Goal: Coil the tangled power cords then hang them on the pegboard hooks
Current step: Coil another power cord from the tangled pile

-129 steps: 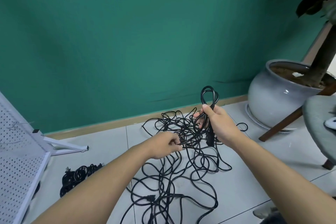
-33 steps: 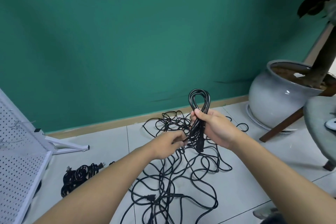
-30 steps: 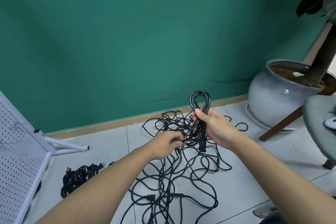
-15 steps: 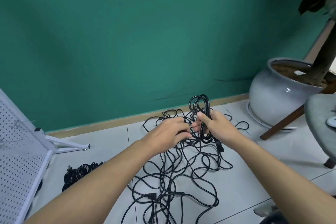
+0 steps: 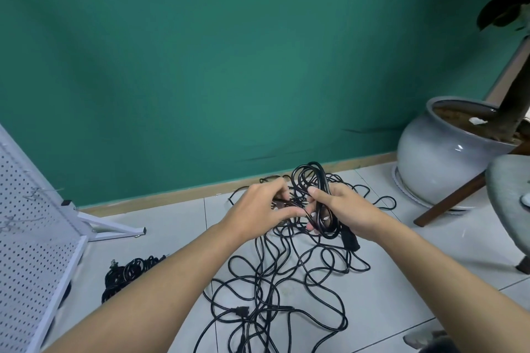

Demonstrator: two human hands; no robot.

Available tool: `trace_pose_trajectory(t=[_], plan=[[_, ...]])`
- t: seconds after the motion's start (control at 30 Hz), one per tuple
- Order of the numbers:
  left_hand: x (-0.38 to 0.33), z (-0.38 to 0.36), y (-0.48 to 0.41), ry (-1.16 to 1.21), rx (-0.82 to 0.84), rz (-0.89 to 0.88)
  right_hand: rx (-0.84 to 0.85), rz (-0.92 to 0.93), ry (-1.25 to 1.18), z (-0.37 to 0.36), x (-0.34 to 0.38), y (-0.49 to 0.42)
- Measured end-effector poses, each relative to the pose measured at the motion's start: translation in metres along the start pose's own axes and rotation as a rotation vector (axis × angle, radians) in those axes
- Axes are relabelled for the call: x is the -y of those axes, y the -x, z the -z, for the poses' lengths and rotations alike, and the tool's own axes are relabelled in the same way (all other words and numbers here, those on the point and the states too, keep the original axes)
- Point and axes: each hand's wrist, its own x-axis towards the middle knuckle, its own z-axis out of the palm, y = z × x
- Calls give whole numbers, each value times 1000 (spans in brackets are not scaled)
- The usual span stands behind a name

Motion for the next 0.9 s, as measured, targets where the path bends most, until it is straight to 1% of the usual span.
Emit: trace_pose_trajectory(t=[0.07,0.17,0.27,0.3,0.37,0.47,0.53,0.6,0.7,0.77,0.9], plan=[[10,4,2,18,55,41,2,-16,-35,1,-1,0],[18,13,1,72,63,80,-28,-32,-12,5,-3,-2],[12,15,-2,102,0,72,-57,10,165,7,-5,-3],[9,14,-3,76,-40,48,-38,20,237,6,-4,-3],[3,10,-6,38,-123,-17,53,30,326,2,-2,-1],[-9,7,-11,37,-200,-74,183,29,310,-3,1,1],[-12,7,-14,55,-226,-75,232,25,273,-3,1,2],[-14,7,-14,69,-238,-80,262,19,287,-2,0,2],[-18,6,-15,15,-280,-116,229,48,364,-2,0,0],[-17,8,-15,-11,-305,-108,195,82,380,-3,1,-2],[0,17,-11,53,-228,-19,147,90,300,-2,-2,-4]])
